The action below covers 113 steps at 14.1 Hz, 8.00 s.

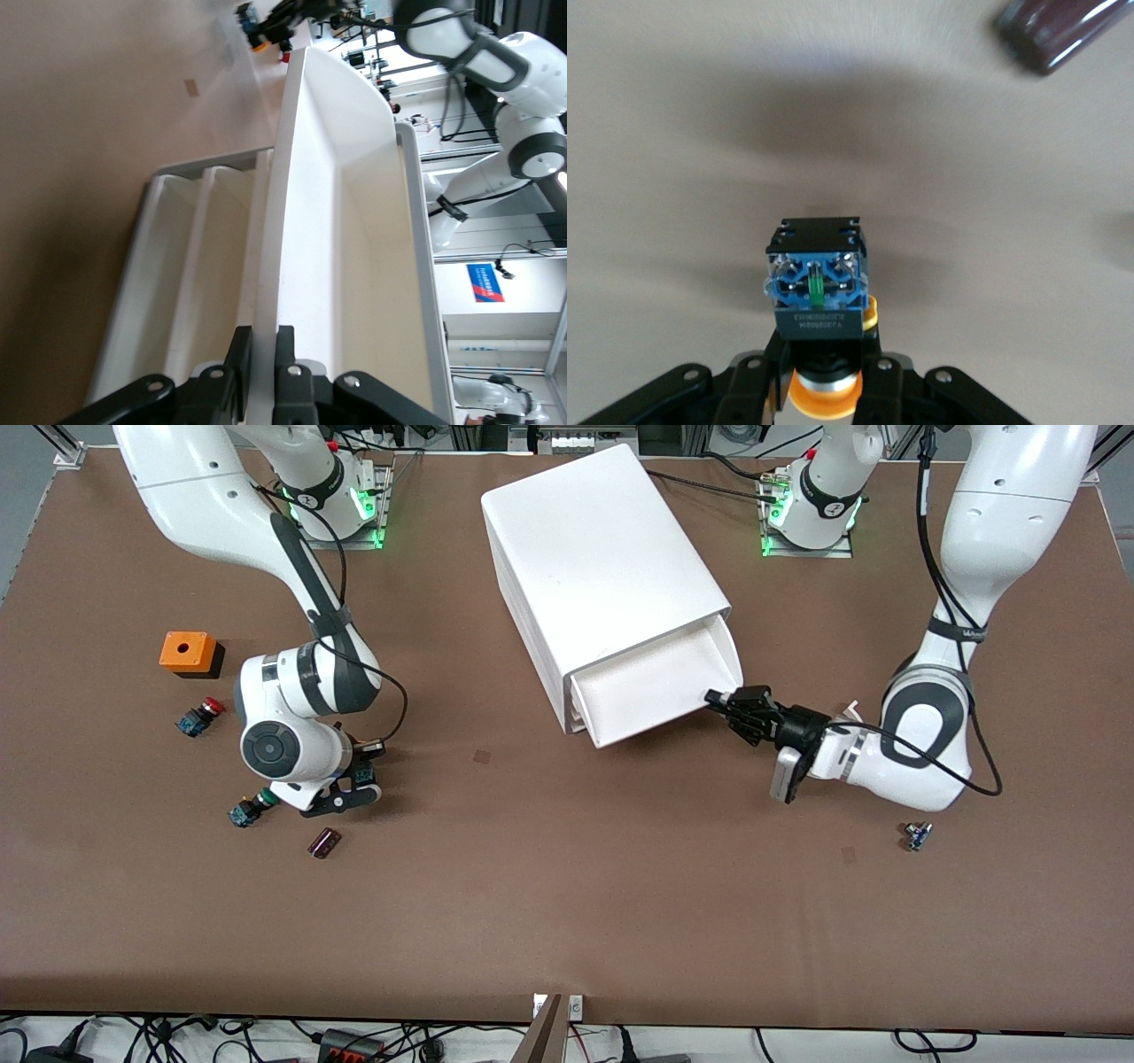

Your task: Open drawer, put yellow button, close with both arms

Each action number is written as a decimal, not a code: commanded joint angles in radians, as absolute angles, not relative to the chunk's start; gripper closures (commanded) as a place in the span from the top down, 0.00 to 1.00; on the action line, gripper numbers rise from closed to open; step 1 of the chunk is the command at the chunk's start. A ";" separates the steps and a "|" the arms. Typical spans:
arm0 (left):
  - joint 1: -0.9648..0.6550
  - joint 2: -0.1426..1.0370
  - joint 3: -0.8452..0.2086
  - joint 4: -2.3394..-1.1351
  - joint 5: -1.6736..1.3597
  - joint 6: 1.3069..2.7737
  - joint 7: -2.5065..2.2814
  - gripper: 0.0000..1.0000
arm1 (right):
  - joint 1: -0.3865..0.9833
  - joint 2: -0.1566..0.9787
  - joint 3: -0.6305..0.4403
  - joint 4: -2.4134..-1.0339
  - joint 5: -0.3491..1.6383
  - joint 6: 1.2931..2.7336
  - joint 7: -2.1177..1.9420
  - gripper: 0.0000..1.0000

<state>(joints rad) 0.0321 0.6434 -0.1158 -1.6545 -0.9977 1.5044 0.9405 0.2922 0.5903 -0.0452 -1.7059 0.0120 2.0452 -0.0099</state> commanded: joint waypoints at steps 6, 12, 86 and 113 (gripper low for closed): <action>0.020 0.690 -0.074 -1.536 -0.919 1.523 0.890 1.00 | 0.385 0.529 0.002 -1.350 0.026 1.905 -0.018 0.00; 0.066 0.605 -0.067 -1.479 -0.824 1.470 0.630 1.00 | 0.555 0.540 0.003 -1.152 0.041 1.921 0.058 0.00; -0.153 0.486 -0.259 -1.560 -0.063 2.025 -0.640 1.00 | 0.361 0.632 -0.212 -1.075 0.158 1.574 0.279 1.00; -0.166 0.393 -0.522 -1.752 -0.068 1.941 -0.951 1.00 | -0.018 0.117 -0.054 -1.520 0.006 1.673 -0.025 1.00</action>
<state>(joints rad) -0.1789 0.4263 -0.5078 -1.7259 -0.0559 1.9566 -0.9525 -0.0072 0.2061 -0.0677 -1.3959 0.0229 1.6420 -0.0103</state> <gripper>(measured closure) 0.000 0.000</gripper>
